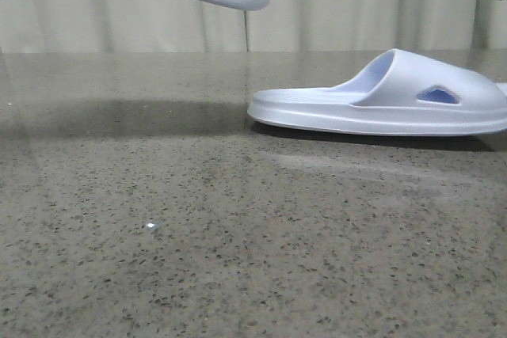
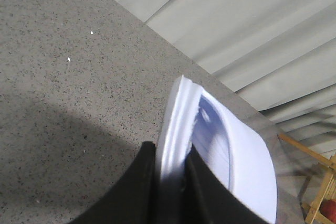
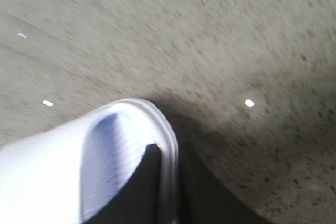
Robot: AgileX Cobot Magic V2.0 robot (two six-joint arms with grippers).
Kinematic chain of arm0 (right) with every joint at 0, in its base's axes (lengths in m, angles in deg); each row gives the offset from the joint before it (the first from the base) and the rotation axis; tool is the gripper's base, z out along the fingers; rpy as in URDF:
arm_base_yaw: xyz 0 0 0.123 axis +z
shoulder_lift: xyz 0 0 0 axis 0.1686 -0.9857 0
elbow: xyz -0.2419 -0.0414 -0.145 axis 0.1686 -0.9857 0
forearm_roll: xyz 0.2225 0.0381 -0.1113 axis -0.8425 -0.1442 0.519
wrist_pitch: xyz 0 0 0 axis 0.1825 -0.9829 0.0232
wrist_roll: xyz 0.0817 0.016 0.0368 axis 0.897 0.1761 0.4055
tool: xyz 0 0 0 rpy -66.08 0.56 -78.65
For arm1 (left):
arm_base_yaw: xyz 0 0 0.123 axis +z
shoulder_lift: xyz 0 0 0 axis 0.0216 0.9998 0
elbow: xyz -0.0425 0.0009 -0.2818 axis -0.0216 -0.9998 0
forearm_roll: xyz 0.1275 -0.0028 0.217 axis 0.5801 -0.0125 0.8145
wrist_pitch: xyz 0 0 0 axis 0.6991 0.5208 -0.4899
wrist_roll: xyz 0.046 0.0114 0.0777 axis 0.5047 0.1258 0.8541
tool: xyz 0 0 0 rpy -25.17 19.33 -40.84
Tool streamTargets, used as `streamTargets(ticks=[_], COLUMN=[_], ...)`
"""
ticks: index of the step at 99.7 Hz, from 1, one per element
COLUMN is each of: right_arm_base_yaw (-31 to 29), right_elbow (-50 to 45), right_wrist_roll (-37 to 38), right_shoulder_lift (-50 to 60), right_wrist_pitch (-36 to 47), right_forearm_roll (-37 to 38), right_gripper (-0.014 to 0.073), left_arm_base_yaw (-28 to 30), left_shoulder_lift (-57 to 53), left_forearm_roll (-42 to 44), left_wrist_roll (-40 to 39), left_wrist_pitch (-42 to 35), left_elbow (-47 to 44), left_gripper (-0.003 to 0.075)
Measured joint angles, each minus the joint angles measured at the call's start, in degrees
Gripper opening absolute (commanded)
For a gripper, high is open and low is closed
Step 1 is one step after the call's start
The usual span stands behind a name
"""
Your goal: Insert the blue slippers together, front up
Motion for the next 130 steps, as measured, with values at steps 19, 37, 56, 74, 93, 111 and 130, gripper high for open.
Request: streamTargets(ticks=[19, 37, 56, 74, 93, 111, 130], right_arm_base_yaw=[0.0, 0.0, -1.5, -3.1, -3.1, -3.1, -2.7], right_elbow=[-0.2, -0.3, -0.3, -0.3, -0.3, -0.3, -0.3], right_wrist_roll=[0.0, 0.0, 0.0, 0.0, 0.0, 0.0, 0.0], right_shoulder_lift=[11.4, 20.6, 27.2, 28.3, 28.3, 28.3, 28.3], right_wrist_pitch=[-1.2, -4.3, -5.4, -6.7, -7.0, -7.0, -7.0], right_forearm_roll=[0.5, 2.8, 3.5, 3.6, 2.9, 1.4, -0.8], right_gripper=[-0.0107, -0.0106, -0.0106, -0.0107, -0.0107, -0.0107, -0.0107], left_arm_base_yaw=[0.0, 0.0, 0.0, 0.0, 0.0, 0.0, 0.0], left_shoulder_lift=[4.3, 7.8, 11.0, 13.4, 15.5, 17.8, 18.2], left_forearm_roll=[-0.8, -2.0, -5.7, -12.2, -17.9, -22.4, -26.3], left_wrist_roll=[0.0, 0.0, 0.9, 5.6, 10.3, 13.5, 16.3], left_wrist_pitch=[-1.1, -1.9, -0.9, 2.6, 8.1, 12.0, 14.5], left_elbow=[0.0, 0.0, 0.0, 0.0, 0.0, 0.0, 0.0], left_gripper=[0.0016, 0.0016, 0.0018, 0.0018, 0.0018, 0.0018, 0.0018])
